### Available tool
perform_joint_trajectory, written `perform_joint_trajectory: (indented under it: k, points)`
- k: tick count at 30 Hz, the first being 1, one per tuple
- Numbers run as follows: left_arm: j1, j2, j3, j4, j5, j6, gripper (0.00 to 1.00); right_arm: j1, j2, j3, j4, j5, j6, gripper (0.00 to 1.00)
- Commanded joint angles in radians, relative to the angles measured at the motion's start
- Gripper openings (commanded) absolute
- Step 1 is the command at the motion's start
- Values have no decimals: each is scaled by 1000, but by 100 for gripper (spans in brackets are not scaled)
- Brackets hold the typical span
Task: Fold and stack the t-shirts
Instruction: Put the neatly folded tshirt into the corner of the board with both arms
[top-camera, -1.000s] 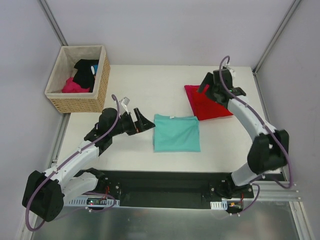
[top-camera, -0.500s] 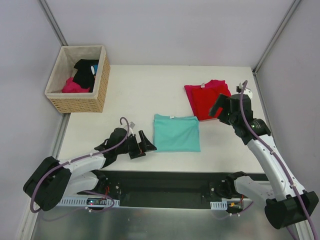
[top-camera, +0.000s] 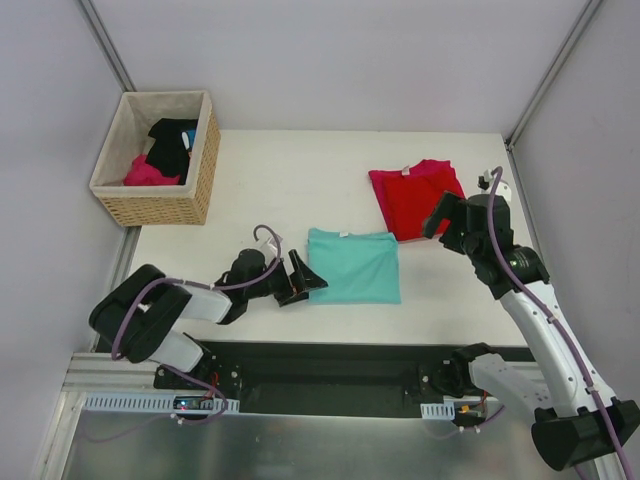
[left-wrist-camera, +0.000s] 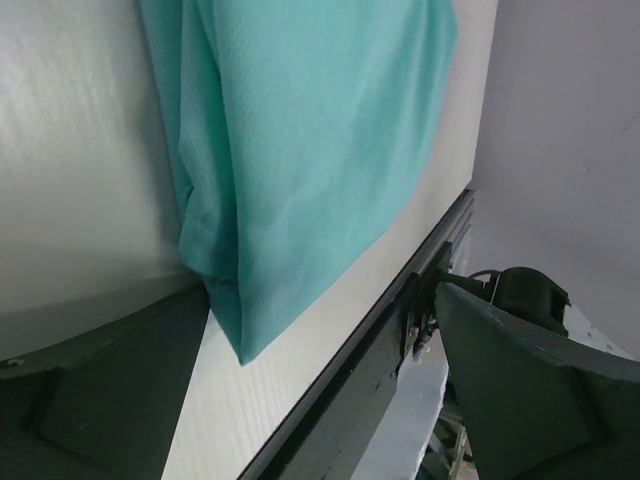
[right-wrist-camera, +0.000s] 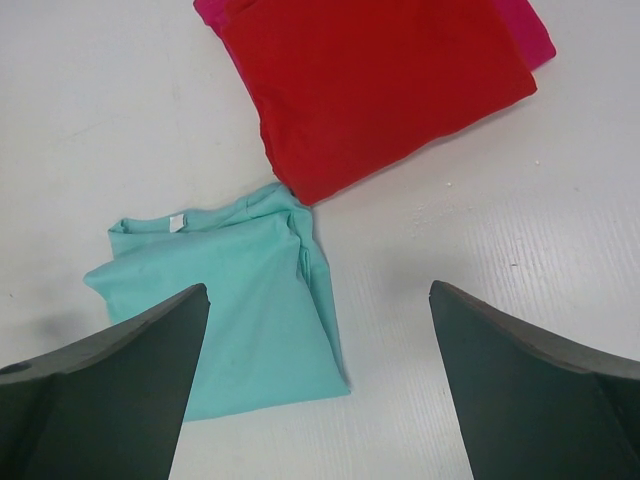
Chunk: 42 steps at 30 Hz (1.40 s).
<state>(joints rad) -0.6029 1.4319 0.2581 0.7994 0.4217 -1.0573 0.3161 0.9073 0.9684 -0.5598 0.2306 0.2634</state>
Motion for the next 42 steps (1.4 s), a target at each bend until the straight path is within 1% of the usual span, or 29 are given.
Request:
perform_joint_trajectory:
  k: [1, 4, 7, 10, 12, 13, 14, 16, 17, 18, 22, 24, 27, 30, 32, 33, 34, 35, 36, 37, 38, 39, 40, 41, 42]
  points:
    - [-8, 159, 3, 131, 23, -19, 99, 5, -27, -2, -17, 36, -30, 97]
    - [-8, 235, 4, 208, 35, -49, 99, 5, -27, -7, -18, 49, -35, 97]
    - [-9, 275, 9, 233, 37, -50, 98, 6, -33, -14, -15, 64, -30, 97]
    - [-8, 289, -6, 267, 31, -52, 92, 3, -24, -11, -15, 64, -30, 97]
    - [-9, 288, -16, 273, 28, -50, 81, 6, -18, -13, -17, 64, -27, 97]
    - [-8, 288, -17, 279, 32, -44, 73, 5, -15, -14, -15, 62, -26, 97]
    - [-8, 283, -17, 281, 34, -44, 55, 3, -13, -16, -14, 59, -23, 97]
    - [-6, 282, -16, 276, 35, -41, 42, 5, -8, -19, -11, 53, -18, 97]
    - [-9, 280, -16, 270, 32, -40, 28, 5, -8, -20, -9, 50, -15, 97]
    - [-8, 277, -16, 258, 26, -44, 0, 5, -8, -23, -6, 52, -13, 97]
    - [-8, 277, -17, 253, 25, -30, 0, 5, -13, -30, -6, 50, -10, 97]
    - [-8, 266, -25, 264, 17, -23, 0, 5, -13, -33, -8, 49, -12, 97]
    - [-8, 230, -34, 235, 9, -23, 0, 6, -8, -40, -5, 39, -10, 97]
    - [-8, 167, -55, 198, 6, -24, 0, 5, 7, -68, 27, 0, 8, 96]
    - [-8, 86, -77, 158, -4, -20, 0, 5, 42, -100, 67, -39, 17, 97]
    - [-8, 53, -83, 86, -26, -12, 0, 6, 57, -114, 89, -94, 20, 97]
    - [-8, -21, -89, 42, -40, -3, 0, 5, 71, -132, 115, -123, 28, 97]
    - [-8, -62, -92, -3, -53, 11, 0, 5, 87, -149, 167, -152, 33, 97]
    - [-8, -103, -89, -61, -81, 35, 0, 5, 131, -177, 196, -221, 33, 97]
    - [-8, -185, -86, -159, -99, 48, 0, 5, 154, -187, 225, -272, 34, 97]
    - [-3, -227, -86, -210, -115, 59, 0, 5, 185, -198, 285, -304, 36, 97]
    - [-1, -267, -86, -251, -129, 77, 0, 5, 235, -220, 319, -376, 39, 97]
    - [6, -336, -88, -285, -139, 83, 0, 5, 263, -226, 348, -408, 45, 97]
    - [23, -368, -92, -343, -141, 85, 0, 5, 286, -237, 407, -440, 60, 97]
    - [34, -396, -100, -360, -139, 89, 0, 6, 333, -255, 443, -498, 71, 97]
